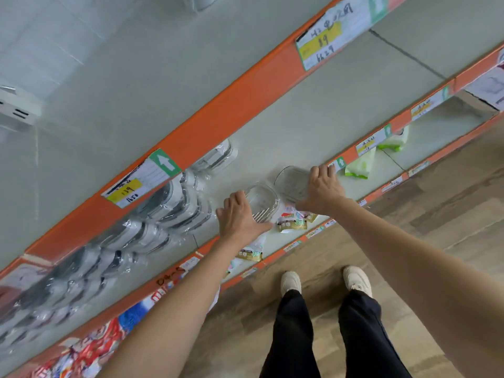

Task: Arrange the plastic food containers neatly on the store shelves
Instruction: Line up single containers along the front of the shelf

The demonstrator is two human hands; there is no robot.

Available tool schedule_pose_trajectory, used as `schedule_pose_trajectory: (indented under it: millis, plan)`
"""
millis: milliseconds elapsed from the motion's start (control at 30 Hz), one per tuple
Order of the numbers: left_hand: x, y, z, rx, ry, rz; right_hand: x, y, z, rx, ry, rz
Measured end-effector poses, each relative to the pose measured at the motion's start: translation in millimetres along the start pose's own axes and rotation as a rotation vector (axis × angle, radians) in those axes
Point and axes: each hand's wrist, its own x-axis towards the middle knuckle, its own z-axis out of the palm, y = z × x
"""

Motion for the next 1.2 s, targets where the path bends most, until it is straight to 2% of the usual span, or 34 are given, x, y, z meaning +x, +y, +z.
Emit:
schedule_pose_trajectory:
  millis: [267, 433, 733, 867, 967, 1200]
  plan:
    - [-45.6, -8.6, -24.7, -0.135, 0.032, -0.021, -51.9, -1.2, -46.1, 0.012, -0.003, -0.048]
    - [-74.5, -15.2, -54.7, -0.126, 0.108, 0.096, -95.5, -5.9, -97.1, 0.063, 0.085, -0.079]
    - [-118.8, -13.7, -132.4, -0.183, 0.613, 0.404, -157.9, -14.2, -215.1, 0.03, 0.102, -0.236]
    - [-112.2, -10.3, -175.8, -0.318, 0.814, 0.388, -157.2, -26.0, -264.2, 0.127, 0.192, -0.312]
    - [-93.0, -7.0, -209.1, -0.394, 0.745, 0.278, -141.3, -33.3, -288.5, 0.12, 0.244, -0.408]
    - [-20.3, -10.1, -256.8, -0.39, 0.575, 0.071, -64.8, -37.2, -345.2, 0.21, 0.101, -0.453]
